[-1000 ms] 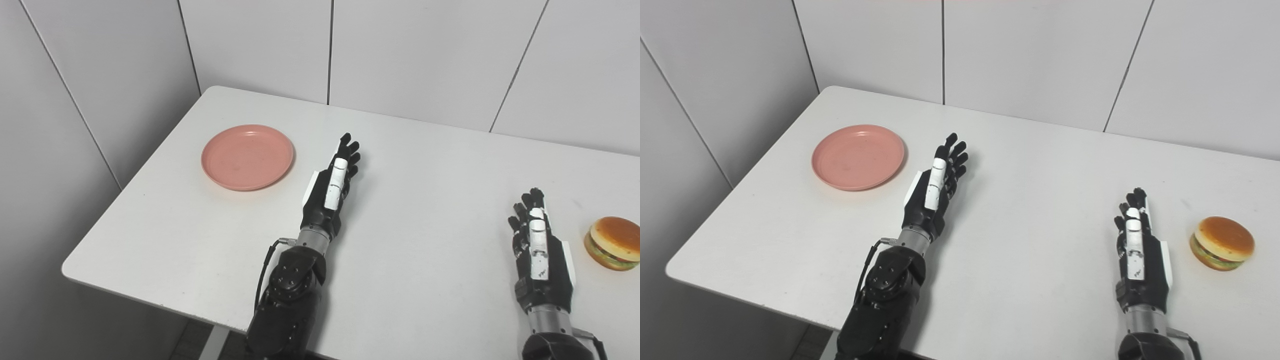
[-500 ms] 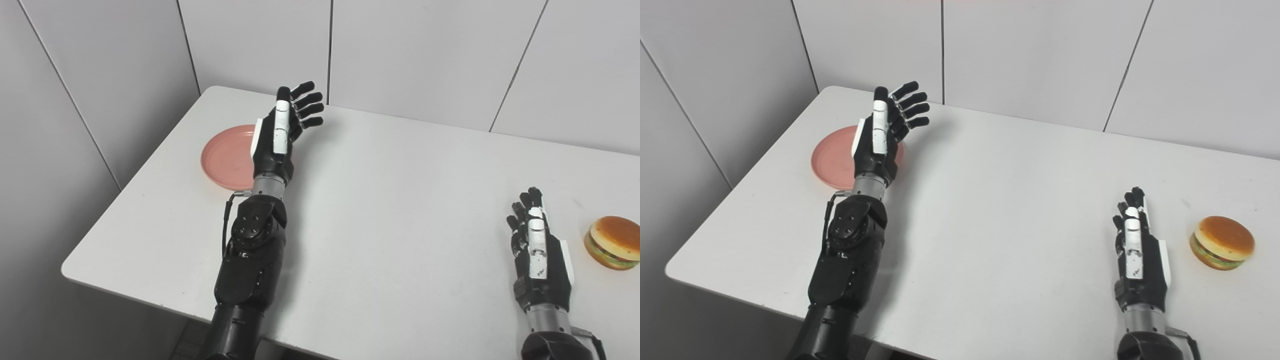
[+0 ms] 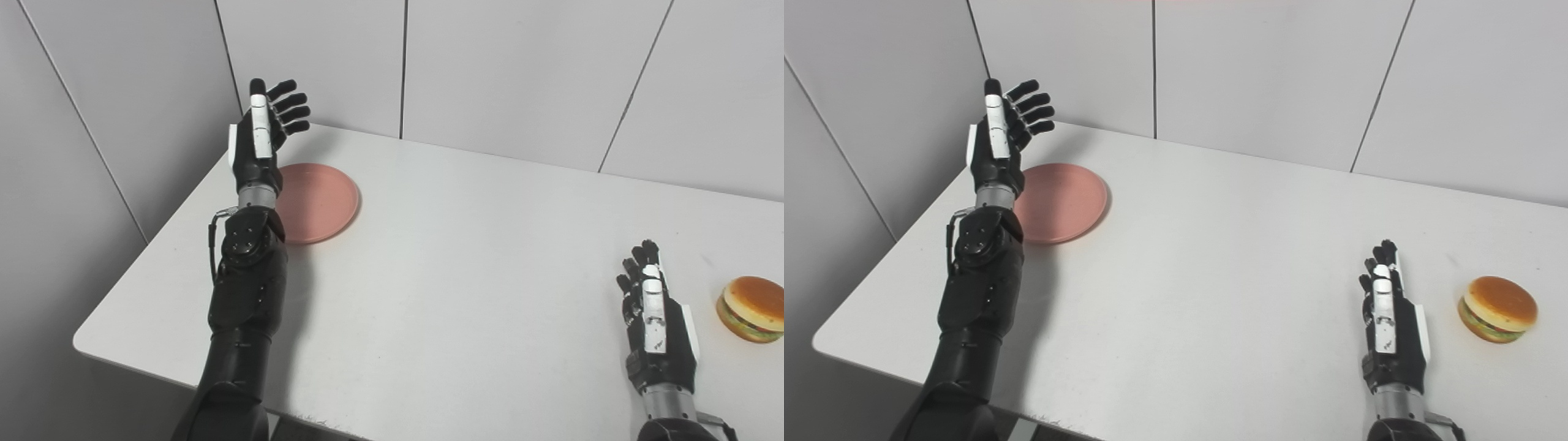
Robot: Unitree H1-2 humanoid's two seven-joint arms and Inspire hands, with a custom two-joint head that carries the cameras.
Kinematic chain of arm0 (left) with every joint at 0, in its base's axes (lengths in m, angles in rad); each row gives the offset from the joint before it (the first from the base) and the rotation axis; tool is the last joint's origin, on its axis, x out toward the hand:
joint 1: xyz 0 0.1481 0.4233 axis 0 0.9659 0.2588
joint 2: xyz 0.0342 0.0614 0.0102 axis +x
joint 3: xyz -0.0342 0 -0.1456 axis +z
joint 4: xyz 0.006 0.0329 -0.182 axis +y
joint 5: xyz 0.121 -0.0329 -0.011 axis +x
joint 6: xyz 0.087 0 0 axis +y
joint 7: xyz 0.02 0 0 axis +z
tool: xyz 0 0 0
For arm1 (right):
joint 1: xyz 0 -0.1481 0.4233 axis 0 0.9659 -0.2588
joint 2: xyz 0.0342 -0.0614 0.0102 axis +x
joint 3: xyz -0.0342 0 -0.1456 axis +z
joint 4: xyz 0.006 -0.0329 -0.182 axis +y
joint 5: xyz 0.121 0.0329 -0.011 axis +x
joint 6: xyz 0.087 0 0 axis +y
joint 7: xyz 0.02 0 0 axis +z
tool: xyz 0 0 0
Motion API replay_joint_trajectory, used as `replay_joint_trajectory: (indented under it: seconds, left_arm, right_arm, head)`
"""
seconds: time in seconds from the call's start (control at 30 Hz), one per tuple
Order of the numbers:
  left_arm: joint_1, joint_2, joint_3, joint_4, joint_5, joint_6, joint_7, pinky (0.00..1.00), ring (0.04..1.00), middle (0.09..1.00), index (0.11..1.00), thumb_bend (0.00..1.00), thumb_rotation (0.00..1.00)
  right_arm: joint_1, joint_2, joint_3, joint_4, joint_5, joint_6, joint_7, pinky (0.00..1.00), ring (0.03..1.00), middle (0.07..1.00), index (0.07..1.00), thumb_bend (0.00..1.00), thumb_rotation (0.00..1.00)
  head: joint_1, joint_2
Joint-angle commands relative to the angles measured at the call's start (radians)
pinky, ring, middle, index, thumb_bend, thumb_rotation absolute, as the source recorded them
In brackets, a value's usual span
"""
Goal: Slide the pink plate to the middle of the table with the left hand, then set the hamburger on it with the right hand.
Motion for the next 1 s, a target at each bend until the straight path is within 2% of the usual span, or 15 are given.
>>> replay_joint_trajectory:
  seconds: [0.0, 0.13, 0.27, 0.47, 0.7, 0.77, 0.97]
  left_arm:
    - [-0.063, 0.046, 0.011, 0.021, -0.021, -0.051, -0.011, 0.61, 0.645, 0.651, 0.645, 0.84, 1.00]
    - [-0.074, 0.109, 0.022, 0.133, -0.027, -0.119, -0.029, 0.60, 0.643, 0.645, 0.629, 0.89, 1.00]
    - [-0.073, 0.145, 0.020, 0.187, -0.040, -0.135, -0.044, 0.64, 0.669, 0.669, 0.649, 0.93, 1.00]
    - [-0.091, 0.195, 0.025, 0.330, -0.067, -0.174, -0.070, 0.67, 0.698, 0.687, 0.663, 0.96, 1.00]
    - [-0.095, 0.210, 0.017, 0.380, -0.051, -0.178, -0.044, 0.70, 0.725, 0.713, 0.688, 0.94, 1.00]
    - [-0.104, 0.215, 0.016, 0.422, -0.050, -0.190, -0.043, 0.70, 0.731, 0.722, 0.694, 0.93, 1.00]
    - [-0.097, 0.199, 0.014, 0.427, -0.057, -0.153, -0.030, 0.70, 0.732, 0.728, 0.711, 0.93, 1.00]
  right_arm:
    - [0.003, 0.006, 0.005, -0.011, 0.004, -0.012, 0.008, 1.00, 1.000, 1.000, 1.000, 0.57, 0.93]
    - [0.003, 0.006, 0.008, -0.017, 0.004, -0.006, 0.009, 1.00, 1.000, 1.000, 1.000, 0.55, 0.93]
    - [0.001, 0.006, 0.008, -0.014, 0.016, 0.002, 0.014, 1.00, 1.000, 1.000, 1.000, 0.56, 0.92]
    - [0.002, 0.007, 0.010, -0.009, 0.006, -0.019, 0.009, 1.00, 1.000, 1.000, 1.000, 0.54, 0.93]
    - [0.005, 0.008, 0.013, -0.017, 0.001, -0.012, 0.010, 1.00, 1.000, 1.000, 1.000, 0.53, 0.93]
    - [0.005, 0.009, 0.011, -0.017, 0.008, -0.007, 0.012, 1.00, 1.000, 1.000, 1.000, 0.55, 0.92]
    - [0.005, 0.007, 0.012, -0.019, 0.007, -0.012, 0.014, 1.00, 1.000, 1.000, 1.000, 0.55, 0.92]
  head:
    - [-0.001, 0.003]
    - [0.000, 0.004]
    - [0.007, 0.000]
    - [0.002, 0.000]
    - [0.003, 0.003]
    - [0.003, 0.004]
    - [0.004, 0.004]
